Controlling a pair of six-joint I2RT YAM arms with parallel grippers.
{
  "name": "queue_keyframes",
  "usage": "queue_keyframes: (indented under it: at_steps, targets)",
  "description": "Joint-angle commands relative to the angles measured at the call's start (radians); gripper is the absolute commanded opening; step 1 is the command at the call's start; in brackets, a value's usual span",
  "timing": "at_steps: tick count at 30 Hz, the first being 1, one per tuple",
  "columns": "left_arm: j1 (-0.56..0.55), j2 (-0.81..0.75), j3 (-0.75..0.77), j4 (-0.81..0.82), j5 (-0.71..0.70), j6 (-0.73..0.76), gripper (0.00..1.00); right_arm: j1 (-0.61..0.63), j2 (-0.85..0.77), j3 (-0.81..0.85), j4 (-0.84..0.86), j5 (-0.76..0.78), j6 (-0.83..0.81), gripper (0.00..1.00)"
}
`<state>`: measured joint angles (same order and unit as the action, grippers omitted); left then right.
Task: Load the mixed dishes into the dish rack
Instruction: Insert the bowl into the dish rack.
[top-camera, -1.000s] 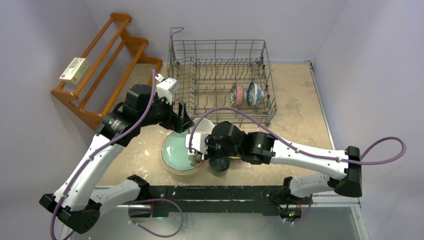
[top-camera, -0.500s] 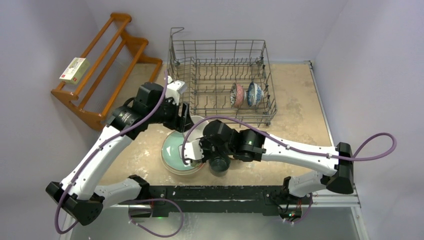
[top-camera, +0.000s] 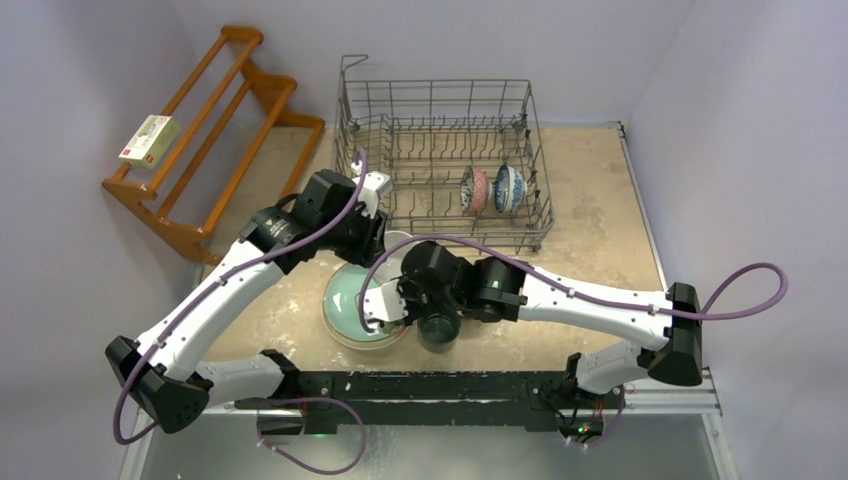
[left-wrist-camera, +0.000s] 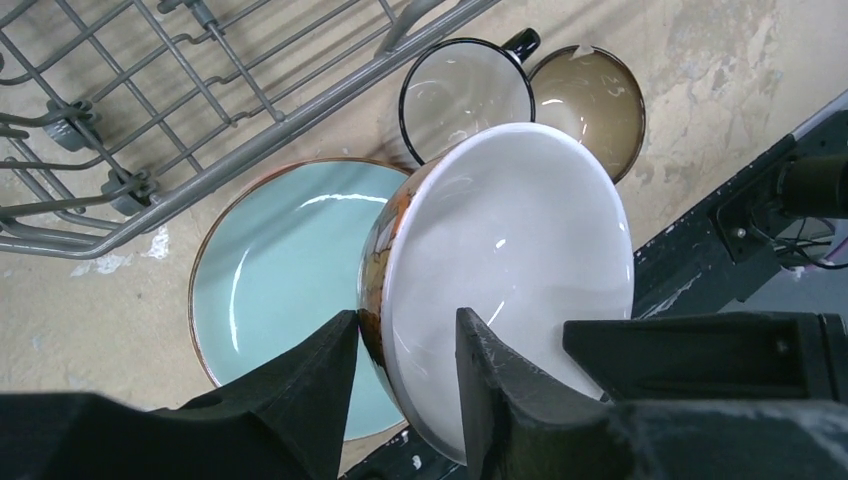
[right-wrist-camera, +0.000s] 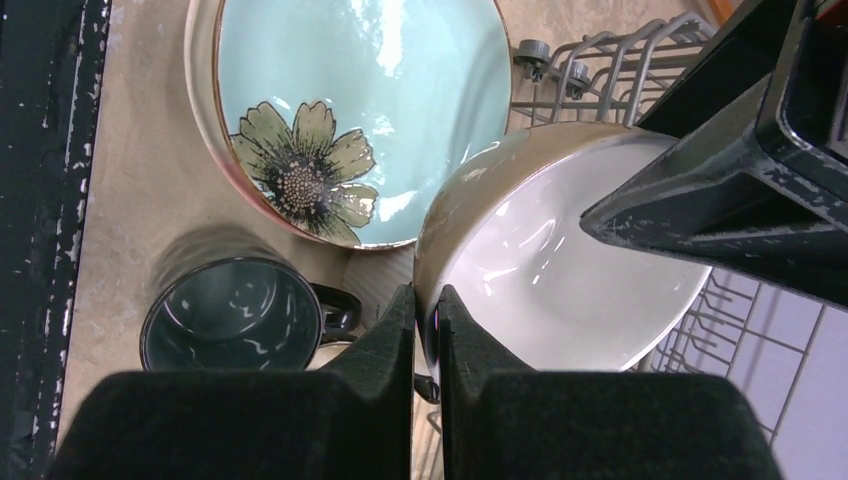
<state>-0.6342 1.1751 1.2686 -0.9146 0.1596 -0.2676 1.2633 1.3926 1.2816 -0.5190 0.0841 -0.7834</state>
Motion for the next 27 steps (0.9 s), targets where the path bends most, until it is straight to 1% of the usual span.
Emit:
queue_keyframes:
  at_steps: [1, 4, 8, 9, 14, 17, 20, 23, 25, 27]
  targets:
    - [-0.014, 0.008, 0.022, 0.009, -0.053, 0.019, 0.35, 0.008, -0.011, 0.070, 0.047, 0.037, -0.033, 0.00]
    - [-0.015, 0.009, 0.027, 0.013, -0.053, 0.021, 0.25, 0.010, 0.002, 0.077, 0.035, 0.046, -0.029, 0.00]
    - [-0.015, 0.012, 0.032, 0.015, -0.048, 0.025, 0.03, 0.012, 0.018, 0.084, 0.042, 0.072, -0.019, 0.00]
    - [-0.016, 0.011, 0.031, 0.019, -0.046, 0.025, 0.00, 0.013, 0.021, 0.089, 0.049, 0.077, -0.012, 0.00]
    - [-0.017, 0.001, 0.015, 0.039, -0.043, 0.020, 0.00, 0.013, -0.002, 0.065, 0.127, 0.088, 0.018, 0.00]
    - [-0.016, -0.005, 0.009, 0.048, -0.046, 0.019, 0.00, 0.014, -0.029, 0.044, 0.179, 0.122, 0.040, 0.09]
    - [-0.017, -0.017, -0.006, 0.071, -0.058, 0.015, 0.00, 0.013, -0.076, 0.009, 0.227, 0.131, 0.090, 0.22]
    - [-0.017, -0.030, -0.028, 0.099, -0.066, 0.005, 0.00, 0.011, -0.136, -0.030, 0.273, 0.140, 0.129, 0.30]
    - [-0.016, -0.040, -0.046, 0.124, -0.066, -0.001, 0.00, 0.010, -0.173, -0.061, 0.322, 0.162, 0.173, 0.38]
    - [-0.015, -0.046, -0.062, 0.147, -0.073, -0.007, 0.00, 0.008, -0.209, -0.094, 0.362, 0.182, 0.215, 0.44]
